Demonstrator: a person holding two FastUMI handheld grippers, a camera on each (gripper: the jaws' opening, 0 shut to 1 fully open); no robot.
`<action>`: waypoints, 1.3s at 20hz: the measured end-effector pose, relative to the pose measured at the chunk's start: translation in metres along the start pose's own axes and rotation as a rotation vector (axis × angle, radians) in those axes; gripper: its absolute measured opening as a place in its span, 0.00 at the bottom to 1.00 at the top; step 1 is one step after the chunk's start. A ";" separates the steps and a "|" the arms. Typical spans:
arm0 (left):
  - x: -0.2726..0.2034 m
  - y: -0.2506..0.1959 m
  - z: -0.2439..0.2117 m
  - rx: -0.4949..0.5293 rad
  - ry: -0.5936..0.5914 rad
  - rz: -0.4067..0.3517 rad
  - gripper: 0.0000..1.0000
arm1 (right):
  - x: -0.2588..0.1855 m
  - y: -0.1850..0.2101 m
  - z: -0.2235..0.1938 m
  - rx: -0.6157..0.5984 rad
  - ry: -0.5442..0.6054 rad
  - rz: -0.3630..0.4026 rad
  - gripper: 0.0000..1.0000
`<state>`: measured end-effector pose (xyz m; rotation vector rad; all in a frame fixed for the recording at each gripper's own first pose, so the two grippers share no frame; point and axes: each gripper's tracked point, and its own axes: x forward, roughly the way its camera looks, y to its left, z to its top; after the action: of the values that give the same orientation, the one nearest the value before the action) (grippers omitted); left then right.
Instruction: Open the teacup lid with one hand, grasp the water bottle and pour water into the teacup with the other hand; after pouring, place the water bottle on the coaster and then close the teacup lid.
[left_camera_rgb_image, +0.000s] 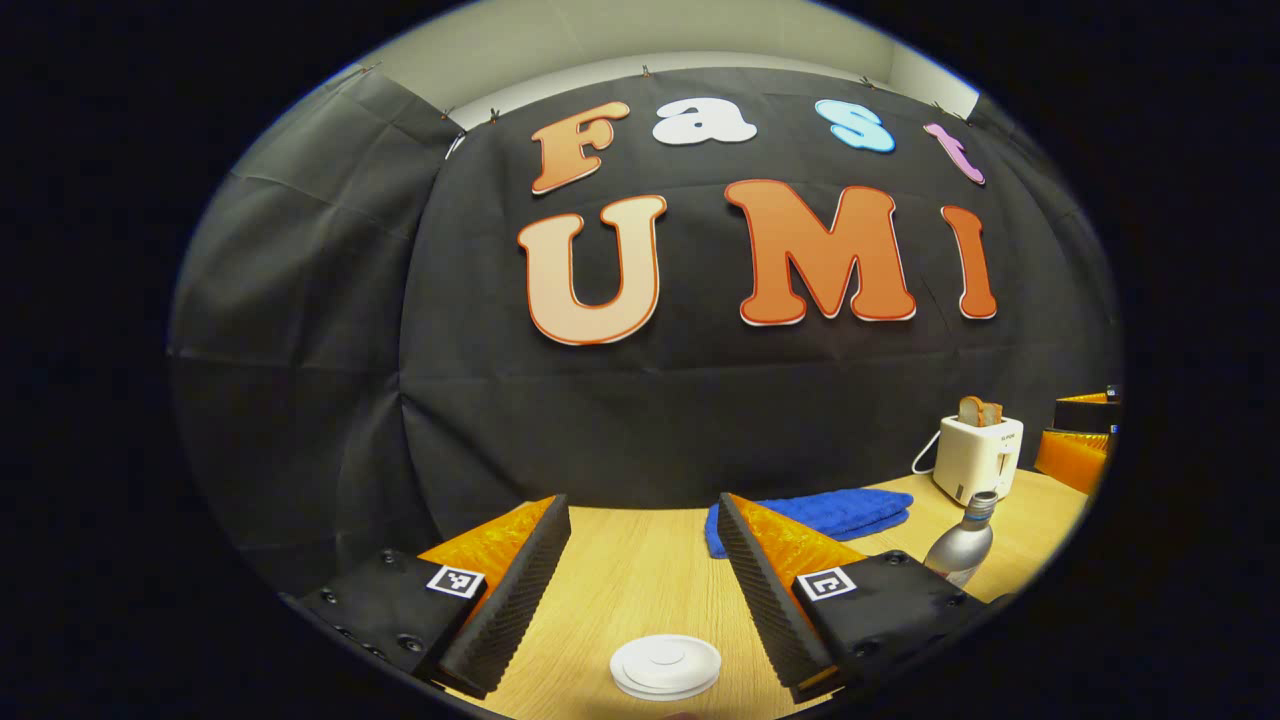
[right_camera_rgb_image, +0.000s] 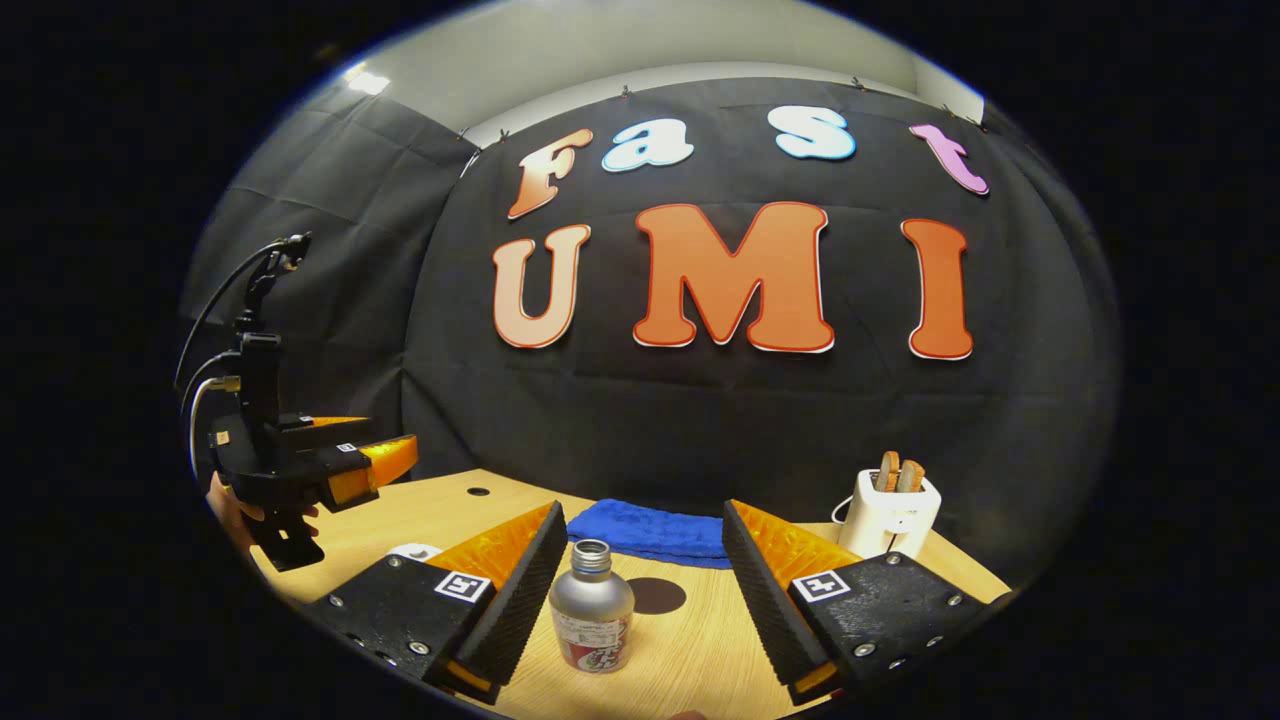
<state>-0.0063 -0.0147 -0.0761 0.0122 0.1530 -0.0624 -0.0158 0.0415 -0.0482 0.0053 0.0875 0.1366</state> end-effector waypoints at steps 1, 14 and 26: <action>0.000 -0.001 -0.007 -0.006 0.011 -0.004 0.98 | 0.001 0.004 -0.004 -0.003 0.009 0.009 0.94; -0.001 -0.007 -0.098 -0.006 0.239 -0.057 0.98 | 0.016 0.017 -0.080 -0.013 0.190 0.045 0.94; 0.003 -0.015 -0.150 0.039 0.366 -0.074 0.97 | 0.020 0.025 -0.107 -0.008 0.248 0.072 0.95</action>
<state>-0.0271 -0.0277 -0.2251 0.0574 0.5180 -0.1374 -0.0086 0.0690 -0.1566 -0.0170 0.3342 0.2094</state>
